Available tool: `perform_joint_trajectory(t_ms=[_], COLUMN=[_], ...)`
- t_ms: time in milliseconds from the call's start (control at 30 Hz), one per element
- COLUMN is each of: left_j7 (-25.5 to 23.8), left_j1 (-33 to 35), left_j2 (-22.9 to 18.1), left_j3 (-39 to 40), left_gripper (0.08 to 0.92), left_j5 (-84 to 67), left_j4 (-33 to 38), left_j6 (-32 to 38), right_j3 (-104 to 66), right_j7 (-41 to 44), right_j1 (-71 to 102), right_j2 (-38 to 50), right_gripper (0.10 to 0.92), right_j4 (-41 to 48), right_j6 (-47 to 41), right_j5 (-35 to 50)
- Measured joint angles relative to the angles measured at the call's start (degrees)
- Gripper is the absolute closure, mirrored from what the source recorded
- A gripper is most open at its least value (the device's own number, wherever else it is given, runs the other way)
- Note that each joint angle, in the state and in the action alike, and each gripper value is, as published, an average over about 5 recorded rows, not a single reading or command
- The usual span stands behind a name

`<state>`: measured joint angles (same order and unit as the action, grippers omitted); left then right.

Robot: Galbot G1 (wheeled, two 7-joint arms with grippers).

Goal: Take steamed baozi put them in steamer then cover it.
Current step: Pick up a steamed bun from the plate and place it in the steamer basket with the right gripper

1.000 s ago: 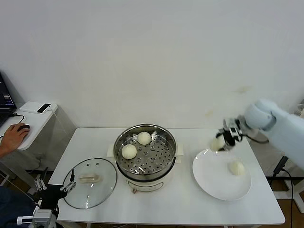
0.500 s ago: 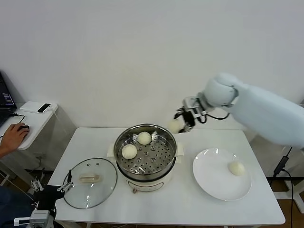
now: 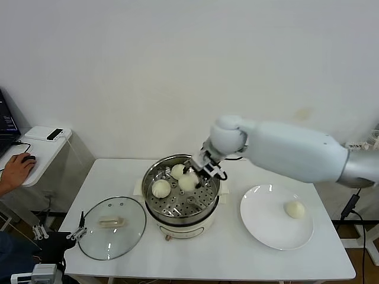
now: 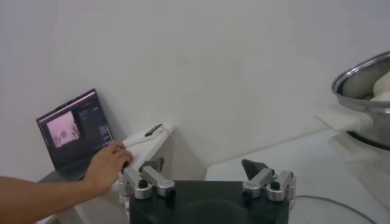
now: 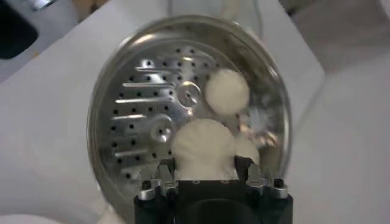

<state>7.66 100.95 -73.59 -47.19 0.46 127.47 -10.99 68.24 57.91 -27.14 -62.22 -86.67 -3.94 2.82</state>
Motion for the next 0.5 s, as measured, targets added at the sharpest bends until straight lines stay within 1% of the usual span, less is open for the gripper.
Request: perform_joint_trajectory(t_ms=[233,500], left_j7=[0.06,0.13], left_j1=[-0.15,-0.42], left_j2=[-0.24,-0.26], left_j3=[-0.07,-0.16], left_gripper=[0.177,0.177], left_j5=[-0.09,-0.25], left_j4=[-0.08,-0.33], left_j6=[0.1,0.18], right_j3=[2.97,5.21], right_j7=[-0.09,0.82], right_j1=[0.0,-0.41], right_j2=[-3.28,-4.47], right_gripper=[0.414,0.414], right_j4=[-0.38,-1.15], right_j6=[4.36,7.84], right_j5=[-3.07,-5.64])
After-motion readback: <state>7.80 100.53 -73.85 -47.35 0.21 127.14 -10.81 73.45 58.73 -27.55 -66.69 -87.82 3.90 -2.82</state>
